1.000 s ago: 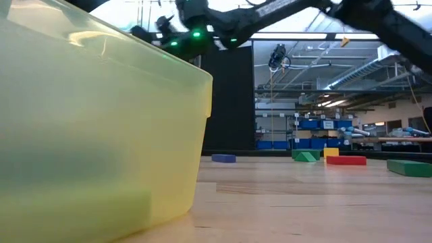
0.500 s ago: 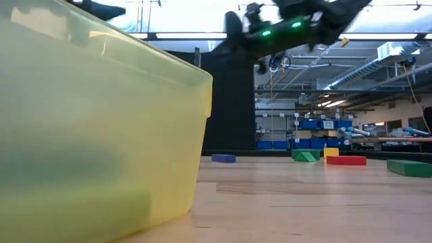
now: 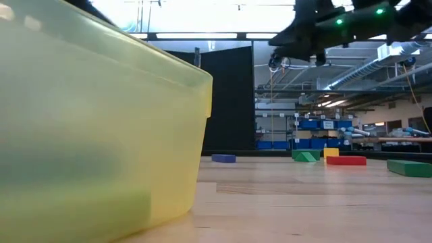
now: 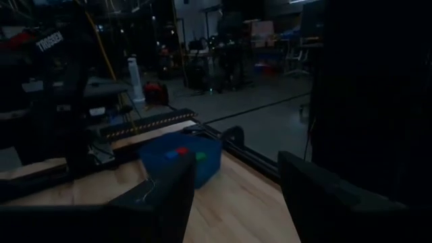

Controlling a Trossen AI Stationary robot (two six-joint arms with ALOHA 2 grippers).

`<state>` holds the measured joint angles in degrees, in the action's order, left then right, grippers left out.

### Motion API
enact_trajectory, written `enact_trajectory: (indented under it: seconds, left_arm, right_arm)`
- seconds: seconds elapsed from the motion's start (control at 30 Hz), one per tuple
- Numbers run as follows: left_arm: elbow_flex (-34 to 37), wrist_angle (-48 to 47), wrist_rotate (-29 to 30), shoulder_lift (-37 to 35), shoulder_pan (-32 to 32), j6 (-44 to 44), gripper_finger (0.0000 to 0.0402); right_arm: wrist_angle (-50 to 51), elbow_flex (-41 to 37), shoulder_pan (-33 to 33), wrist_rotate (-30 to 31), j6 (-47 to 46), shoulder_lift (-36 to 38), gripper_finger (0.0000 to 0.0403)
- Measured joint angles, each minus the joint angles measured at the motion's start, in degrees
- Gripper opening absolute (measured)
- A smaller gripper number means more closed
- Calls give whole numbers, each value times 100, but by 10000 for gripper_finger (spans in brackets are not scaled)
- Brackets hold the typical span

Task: Sort blocks by size
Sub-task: Put the small red block into the blue bin

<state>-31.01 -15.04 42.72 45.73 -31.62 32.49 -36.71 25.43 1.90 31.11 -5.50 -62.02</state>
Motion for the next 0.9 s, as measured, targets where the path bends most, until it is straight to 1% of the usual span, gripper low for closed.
enact_trajectory:
  seconds: [0.17, 0.3, 0.4, 0.5, 0.57, 0.73, 0.9]
  left_arm:
    - [-1051, -2045, -1264, 794, -20, 1089, 244]
    - [-1899, -3286, -2146, 1571, -184, 1553, 230]
    - [-2457, -4150, -2606, 2123, -371, 1643, 220]
    - [-2848, -4914, -2927, 2579, -561, 1927, 219]
    - [-2966, -5203, -3092, 2800, -703, 2171, 219]
    - [-2978, -5204, -3490, 3130, -1107, 2888, 219]
    - [-2978, -5138, -3602, 3295, -1557, 3483, 219]
  right_arm:
    - [76, -144, -22, 0, -15, 206, 220]
    - [85, -144, -22, -1, 49, 160, 220]
    - [79, -144, -22, -2, 84, 86, 219]
    - [78, -144, -22, -2, 144, 26, 220]
    - [81, -144, -22, -2, 163, 19, 220]
    - [78, -144, -22, -2, 266, 18, 219]
    - [76, -144, -22, -4, 274, 18, 218]
